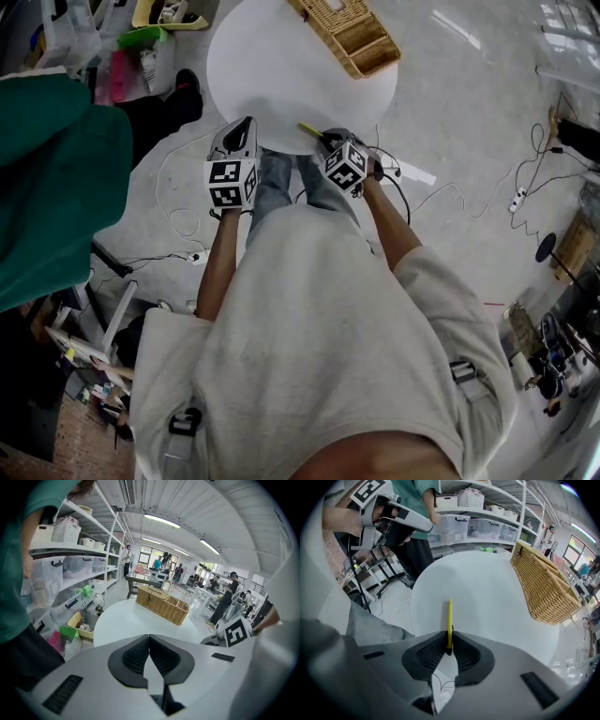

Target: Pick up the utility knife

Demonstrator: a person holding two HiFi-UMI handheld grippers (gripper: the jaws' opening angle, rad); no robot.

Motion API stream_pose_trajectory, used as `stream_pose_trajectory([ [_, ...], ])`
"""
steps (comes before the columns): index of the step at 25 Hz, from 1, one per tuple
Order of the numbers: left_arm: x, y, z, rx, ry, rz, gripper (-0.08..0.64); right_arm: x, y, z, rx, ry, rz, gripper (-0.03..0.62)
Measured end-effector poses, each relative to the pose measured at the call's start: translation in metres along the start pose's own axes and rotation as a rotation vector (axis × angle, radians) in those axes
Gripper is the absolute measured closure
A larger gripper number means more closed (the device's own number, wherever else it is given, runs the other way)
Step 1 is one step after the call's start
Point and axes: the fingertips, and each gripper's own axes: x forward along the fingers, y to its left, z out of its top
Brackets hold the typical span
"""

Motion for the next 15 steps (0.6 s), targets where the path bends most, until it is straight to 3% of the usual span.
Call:
stream_pose_trajectory([
  [10,-0.003,-0.001,0.01,0.014,-0.016,-0.002,0.538,-0.002,-0.002,0.005,0.047,-0.007,0.004,0.525],
  [15,-0.001,-0.001,0.013,0.025,-0.019,-0.007,0.54,-0.012,-0.016,0.02,0.148,-0.084,-0.027,0.525],
])
